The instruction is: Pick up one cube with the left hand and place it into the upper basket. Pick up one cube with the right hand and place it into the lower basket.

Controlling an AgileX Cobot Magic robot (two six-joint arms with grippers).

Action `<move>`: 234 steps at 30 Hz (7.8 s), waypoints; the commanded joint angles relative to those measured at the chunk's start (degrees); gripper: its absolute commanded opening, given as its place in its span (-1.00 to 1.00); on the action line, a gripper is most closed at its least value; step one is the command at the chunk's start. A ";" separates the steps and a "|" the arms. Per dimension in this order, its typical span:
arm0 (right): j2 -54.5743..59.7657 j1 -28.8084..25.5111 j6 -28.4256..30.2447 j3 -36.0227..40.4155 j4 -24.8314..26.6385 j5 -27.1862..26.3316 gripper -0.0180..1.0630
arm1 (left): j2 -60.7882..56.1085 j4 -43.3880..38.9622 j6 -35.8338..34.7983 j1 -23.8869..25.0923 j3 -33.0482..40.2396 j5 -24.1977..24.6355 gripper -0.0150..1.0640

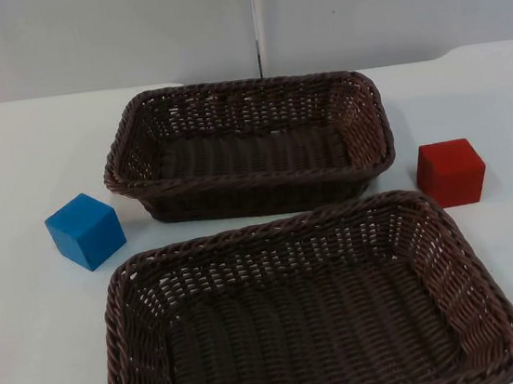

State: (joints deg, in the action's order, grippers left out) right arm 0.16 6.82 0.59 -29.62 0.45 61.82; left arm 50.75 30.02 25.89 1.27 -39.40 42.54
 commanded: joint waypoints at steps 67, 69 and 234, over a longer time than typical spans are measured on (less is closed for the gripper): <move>-0.16 -0.33 0.06 0.10 0.13 0.04 0.98 | 54.00 -3.93 5.52 -8.59 -10.63 -35.93 0.97; -0.16 -0.33 0.06 0.10 0.13 0.04 0.98 | 54.58 -3.93 6.73 -8.59 -10.63 -36.68 0.97; -0.16 -0.33 -0.59 0.10 -0.12 0.04 0.98 | 53.66 11.79 17.14 -17.25 -34.51 -19.27 -0.98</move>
State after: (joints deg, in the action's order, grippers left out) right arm 0.16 6.82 0.00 -29.62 0.45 61.82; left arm 102.88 40.83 43.02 -15.63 -72.47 21.54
